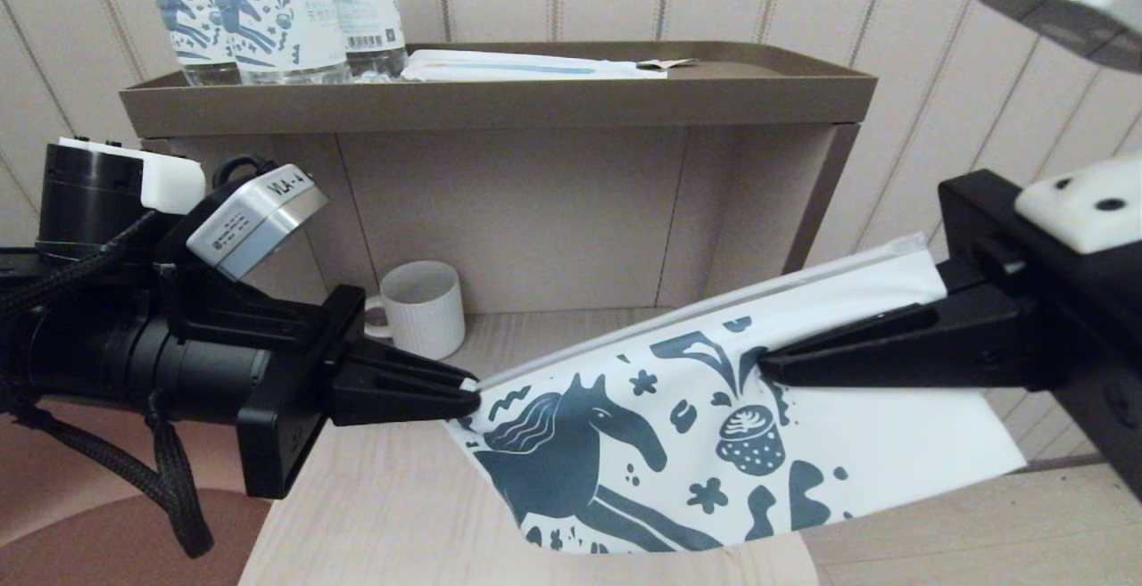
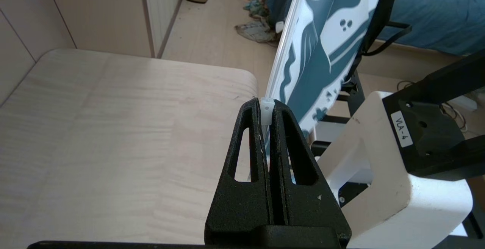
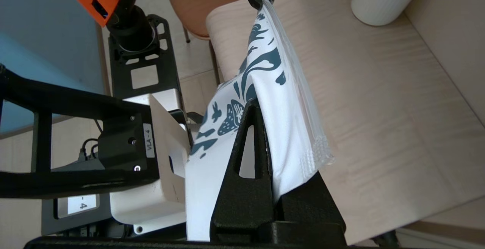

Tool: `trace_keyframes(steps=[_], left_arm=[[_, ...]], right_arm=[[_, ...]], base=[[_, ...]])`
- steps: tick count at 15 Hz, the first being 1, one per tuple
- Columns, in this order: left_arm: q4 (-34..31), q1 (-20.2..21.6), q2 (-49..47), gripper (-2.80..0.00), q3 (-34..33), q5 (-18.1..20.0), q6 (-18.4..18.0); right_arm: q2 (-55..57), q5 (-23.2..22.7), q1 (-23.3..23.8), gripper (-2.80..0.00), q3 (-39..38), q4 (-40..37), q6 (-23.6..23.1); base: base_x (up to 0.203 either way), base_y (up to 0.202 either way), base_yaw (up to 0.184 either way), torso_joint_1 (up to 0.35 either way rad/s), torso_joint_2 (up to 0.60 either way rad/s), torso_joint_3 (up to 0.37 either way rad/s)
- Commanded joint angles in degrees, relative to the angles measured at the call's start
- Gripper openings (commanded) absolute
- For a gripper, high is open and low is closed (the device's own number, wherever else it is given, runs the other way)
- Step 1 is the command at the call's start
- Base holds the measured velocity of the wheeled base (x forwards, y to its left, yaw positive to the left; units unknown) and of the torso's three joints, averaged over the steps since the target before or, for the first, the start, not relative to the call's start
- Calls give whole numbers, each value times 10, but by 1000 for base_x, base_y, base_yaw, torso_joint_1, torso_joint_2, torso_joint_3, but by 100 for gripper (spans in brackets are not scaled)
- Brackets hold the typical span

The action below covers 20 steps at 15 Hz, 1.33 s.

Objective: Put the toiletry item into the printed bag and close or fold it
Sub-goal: Close the strorage bag and place it on the desk

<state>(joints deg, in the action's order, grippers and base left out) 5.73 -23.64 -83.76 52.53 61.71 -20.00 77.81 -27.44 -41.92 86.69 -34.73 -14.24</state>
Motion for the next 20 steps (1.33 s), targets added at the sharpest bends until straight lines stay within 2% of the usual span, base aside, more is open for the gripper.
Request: trace_keyframes(steps=[1,20], left_arm=[[1,0,-1,-280,-1,3,-1],[1,-1,-4,-280,8,3,2]], right_arm=[[-6,-2,7,-280,-3,-2,-1],[-16,-2,11,-280,-35,-2,0]], base=[[0,0,0,0,0,0],[0,0,0,0,0,0]])
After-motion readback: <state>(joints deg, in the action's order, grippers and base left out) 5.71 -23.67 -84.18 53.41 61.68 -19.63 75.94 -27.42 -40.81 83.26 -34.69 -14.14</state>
